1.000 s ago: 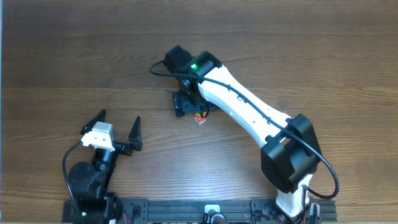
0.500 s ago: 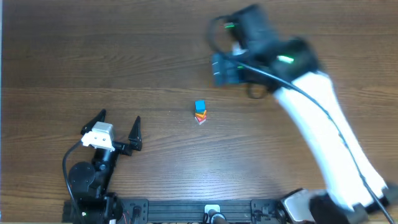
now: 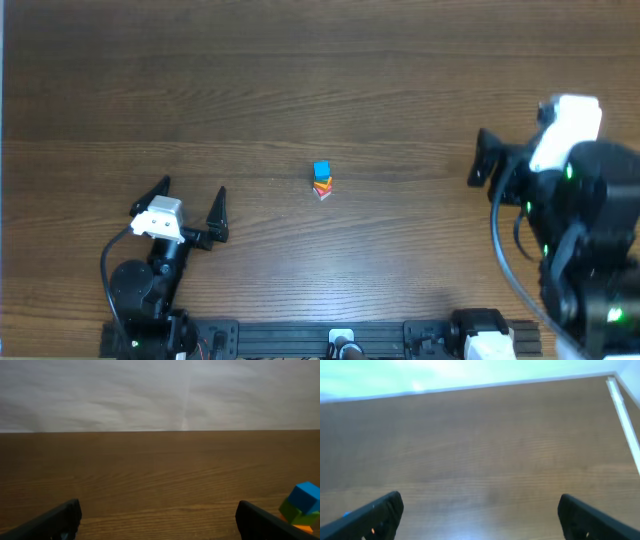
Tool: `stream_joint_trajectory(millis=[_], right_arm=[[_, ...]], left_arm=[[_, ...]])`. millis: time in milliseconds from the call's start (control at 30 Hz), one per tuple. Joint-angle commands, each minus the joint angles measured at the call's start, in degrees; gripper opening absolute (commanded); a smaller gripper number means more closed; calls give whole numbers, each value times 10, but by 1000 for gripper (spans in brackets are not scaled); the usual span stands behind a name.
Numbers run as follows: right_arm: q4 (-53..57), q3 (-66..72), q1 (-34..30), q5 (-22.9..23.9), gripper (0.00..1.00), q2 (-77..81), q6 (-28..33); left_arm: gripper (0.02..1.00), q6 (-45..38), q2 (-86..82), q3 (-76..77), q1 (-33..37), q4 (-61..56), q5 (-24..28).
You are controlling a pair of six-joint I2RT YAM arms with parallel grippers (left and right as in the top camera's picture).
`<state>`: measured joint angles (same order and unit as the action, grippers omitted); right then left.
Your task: Stack Cubes
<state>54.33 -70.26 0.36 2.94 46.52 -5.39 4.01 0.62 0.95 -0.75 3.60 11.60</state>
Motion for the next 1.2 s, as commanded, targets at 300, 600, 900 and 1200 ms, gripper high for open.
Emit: stream_joint_trajectory(millis=[300, 600, 900, 1200], right_arm=[[-278, 344, -21, -42, 993, -257, 1], [-399, 502, -11, -42, 976, -287, -14], [-527, 598, -11, -41, 991, -287, -12], [-552, 658, -11, -40, 991, -388, -12]], left_arm=[[1000, -10, -4, -6, -3, -3, -1], [1000, -10, -4, -6, -3, -3, -1], [1000, -10, -4, -6, -3, -3, -1], [1000, -10, -4, -6, -3, -3, -1]])
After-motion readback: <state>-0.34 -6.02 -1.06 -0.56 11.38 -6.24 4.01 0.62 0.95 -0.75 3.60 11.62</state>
